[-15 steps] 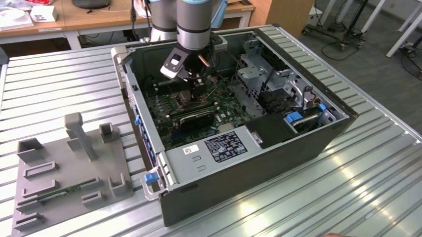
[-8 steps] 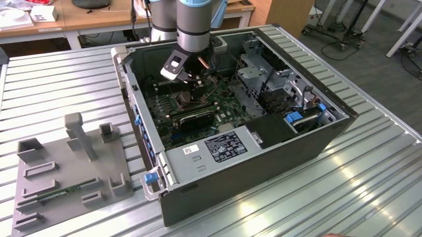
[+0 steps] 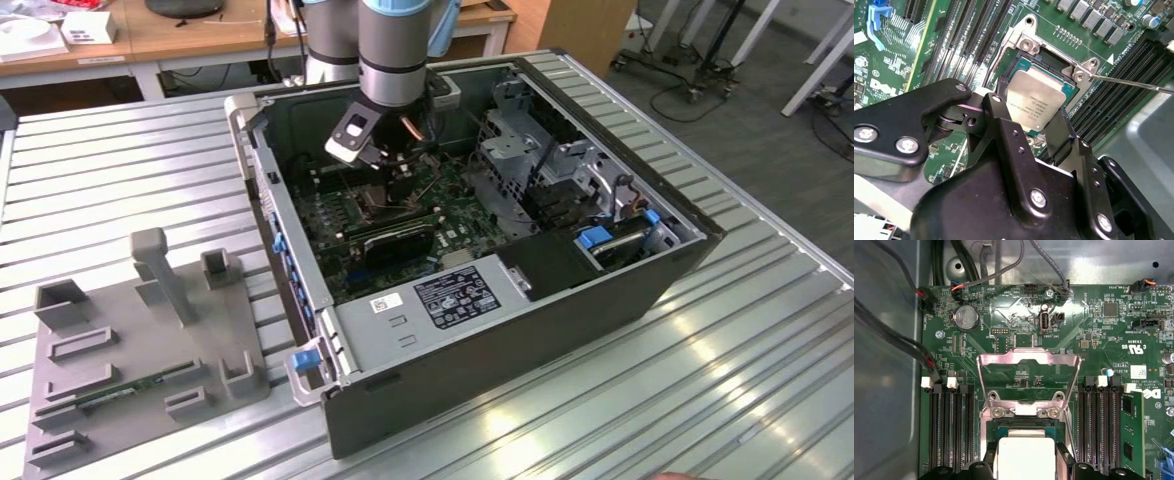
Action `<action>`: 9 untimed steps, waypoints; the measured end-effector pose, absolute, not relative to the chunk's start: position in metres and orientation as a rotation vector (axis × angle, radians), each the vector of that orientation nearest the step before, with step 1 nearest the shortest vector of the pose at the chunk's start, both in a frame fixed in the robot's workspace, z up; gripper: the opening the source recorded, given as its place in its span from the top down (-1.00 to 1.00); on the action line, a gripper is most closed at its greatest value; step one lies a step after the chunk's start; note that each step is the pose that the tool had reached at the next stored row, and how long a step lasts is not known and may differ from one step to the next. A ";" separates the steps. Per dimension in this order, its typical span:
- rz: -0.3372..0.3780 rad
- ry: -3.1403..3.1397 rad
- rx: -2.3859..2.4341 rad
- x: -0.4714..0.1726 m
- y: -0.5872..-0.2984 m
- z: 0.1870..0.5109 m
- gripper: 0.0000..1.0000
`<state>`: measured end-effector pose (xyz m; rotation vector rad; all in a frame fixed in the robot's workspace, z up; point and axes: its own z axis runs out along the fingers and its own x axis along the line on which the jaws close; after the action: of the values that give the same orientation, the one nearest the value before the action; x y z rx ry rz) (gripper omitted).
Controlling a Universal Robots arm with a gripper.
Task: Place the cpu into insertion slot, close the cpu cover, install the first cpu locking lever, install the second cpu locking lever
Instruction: 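Place the cpu into insertion slot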
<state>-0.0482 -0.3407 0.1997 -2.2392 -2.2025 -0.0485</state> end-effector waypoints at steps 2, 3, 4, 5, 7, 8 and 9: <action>-0.048 -2.202 -2.240 -0.048 -0.341 0.200 -0.08; -0.049 -2.202 -2.240 -0.048 -0.341 0.200 -0.08; -0.049 -2.202 -2.240 -0.048 -0.341 0.200 -0.08; -0.049 -2.202 -2.240 -0.048 -0.341 0.200 -0.08; -0.049 -2.214 -2.228 -0.048 -0.341 0.200 -0.08; -0.049 -2.224 -2.218 -0.048 -0.341 0.199 -0.08; -0.049 -2.228 -2.213 -0.048 -0.341 0.199 -0.08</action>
<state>-0.0483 -0.3407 0.1995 -2.2131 -2.2283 -0.0489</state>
